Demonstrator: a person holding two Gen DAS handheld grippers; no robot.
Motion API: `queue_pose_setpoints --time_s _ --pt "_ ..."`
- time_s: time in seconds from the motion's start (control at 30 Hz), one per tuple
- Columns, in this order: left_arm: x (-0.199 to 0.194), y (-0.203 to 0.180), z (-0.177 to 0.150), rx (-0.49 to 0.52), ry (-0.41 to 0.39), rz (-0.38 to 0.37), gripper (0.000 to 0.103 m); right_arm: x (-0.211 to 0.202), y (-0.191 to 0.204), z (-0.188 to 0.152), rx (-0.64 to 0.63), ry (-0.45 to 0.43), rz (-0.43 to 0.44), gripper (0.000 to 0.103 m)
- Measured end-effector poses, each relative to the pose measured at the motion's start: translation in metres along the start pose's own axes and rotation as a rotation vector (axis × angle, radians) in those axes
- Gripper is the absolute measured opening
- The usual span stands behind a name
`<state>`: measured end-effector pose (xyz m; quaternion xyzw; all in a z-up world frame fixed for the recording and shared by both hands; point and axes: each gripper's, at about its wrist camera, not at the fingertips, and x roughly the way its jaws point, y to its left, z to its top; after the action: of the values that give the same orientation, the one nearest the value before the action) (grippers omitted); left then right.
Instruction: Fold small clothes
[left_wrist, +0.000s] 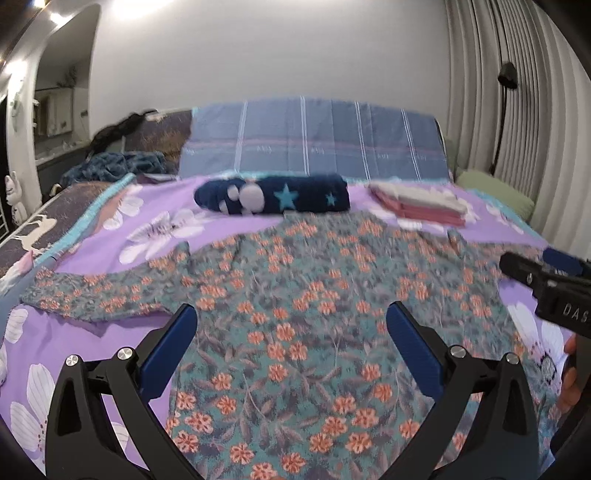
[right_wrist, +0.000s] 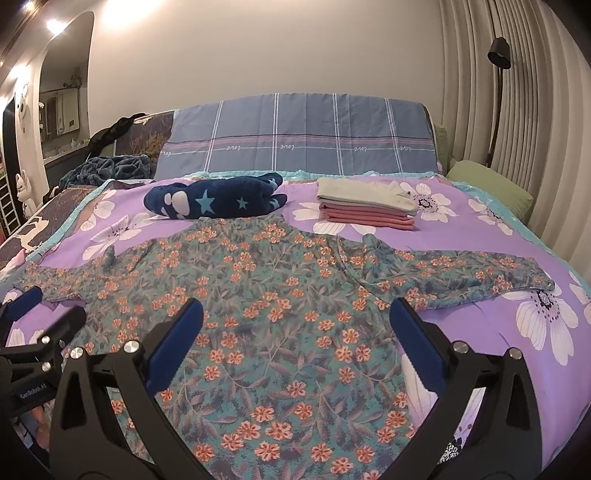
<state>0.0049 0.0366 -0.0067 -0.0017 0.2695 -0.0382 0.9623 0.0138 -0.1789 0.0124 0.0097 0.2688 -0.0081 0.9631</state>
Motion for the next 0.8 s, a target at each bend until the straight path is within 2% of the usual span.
queue_pose_setpoints --time_s 0.17,0.8 --pt "0.004 0.005 -0.005 -0.026 0.024 -0.024 0.102 0.001 0.000 -0.001 -0.004 0.005 -0.002 0.101" --pt "0.012 0.016 -0.011 -0.054 0.049 -0.013 0.102 0.019 0.003 -0.007 -0.014 0.055 -0.001 0.101"
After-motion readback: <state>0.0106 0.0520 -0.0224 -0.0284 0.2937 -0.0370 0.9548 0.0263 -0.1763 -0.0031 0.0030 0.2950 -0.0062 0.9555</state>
